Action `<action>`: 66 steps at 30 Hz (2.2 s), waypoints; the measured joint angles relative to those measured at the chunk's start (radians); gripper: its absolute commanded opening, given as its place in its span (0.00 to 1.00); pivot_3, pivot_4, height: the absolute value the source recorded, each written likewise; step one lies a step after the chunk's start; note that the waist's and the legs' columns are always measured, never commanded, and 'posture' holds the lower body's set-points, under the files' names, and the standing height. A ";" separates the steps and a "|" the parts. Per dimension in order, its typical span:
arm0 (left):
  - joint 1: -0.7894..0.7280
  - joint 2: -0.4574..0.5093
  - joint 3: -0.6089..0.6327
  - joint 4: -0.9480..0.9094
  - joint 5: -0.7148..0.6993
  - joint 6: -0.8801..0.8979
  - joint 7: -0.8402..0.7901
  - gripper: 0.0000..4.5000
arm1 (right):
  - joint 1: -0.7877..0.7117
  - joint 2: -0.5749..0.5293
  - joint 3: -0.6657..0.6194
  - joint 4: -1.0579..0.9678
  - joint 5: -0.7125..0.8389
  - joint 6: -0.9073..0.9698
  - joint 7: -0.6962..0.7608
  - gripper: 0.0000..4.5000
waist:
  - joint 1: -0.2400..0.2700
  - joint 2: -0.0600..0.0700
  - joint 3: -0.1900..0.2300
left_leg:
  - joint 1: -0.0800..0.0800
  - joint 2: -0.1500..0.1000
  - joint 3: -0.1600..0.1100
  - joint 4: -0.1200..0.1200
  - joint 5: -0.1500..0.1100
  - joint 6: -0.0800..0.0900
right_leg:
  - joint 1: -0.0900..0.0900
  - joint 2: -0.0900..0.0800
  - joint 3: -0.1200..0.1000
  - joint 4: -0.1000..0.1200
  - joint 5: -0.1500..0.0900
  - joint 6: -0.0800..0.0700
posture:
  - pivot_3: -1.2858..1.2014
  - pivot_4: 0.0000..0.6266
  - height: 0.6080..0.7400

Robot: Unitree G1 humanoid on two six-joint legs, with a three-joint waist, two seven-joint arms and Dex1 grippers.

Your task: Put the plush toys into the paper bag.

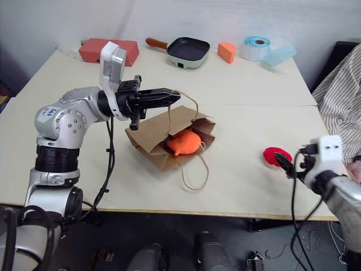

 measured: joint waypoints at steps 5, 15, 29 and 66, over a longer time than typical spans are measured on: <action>0.001 0.014 0.001 -0.012 0.000 0.021 0.008 0.00 | -0.038 0.041 0.077 0.094 -0.084 -0.043 0.003 0.72 | 0.004 0.000 0.000 | -0.004 0.001 -0.002 0.000 0.000 0.000 | -0.002 0.000 -0.002 0.001 0.000 0.000 | 0.52 0.24 1.00; 0.007 0.034 0.006 -0.044 -0.002 0.038 0.015 0.00 | 0.049 0.087 0.040 -0.180 0.080 0.039 0.110 0.11 | -0.010 0.001 0.000 | -0.002 0.001 -0.001 0.000 0.000 0.000 | -0.001 0.000 -0.002 0.004 0.000 0.000 | 0.52 0.24 1.00; -0.029 -0.022 0.025 -0.062 -0.047 0.096 0.055 0.00 | -0.467 0.418 0.576 -0.058 -0.009 0.136 0.017 0.10 | -0.020 0.001 0.000 | -0.010 0.002 -0.007 0.007 0.000 0.000 | -0.006 0.000 -0.003 0.005 0.000 0.000 | 0.52 0.24 1.00; 0.009 -0.034 0.051 -0.083 -0.083 0.133 0.127 0.00 | -0.492 0.326 0.600 -0.149 -0.299 -0.071 0.356 0.84 | -0.049 0.001 0.000 | -0.020 0.001 -0.008 0.013 0.001 -0.001 | -0.016 0.000 -0.003 0.013 0.000 0.000 | 0.52 0.24 1.00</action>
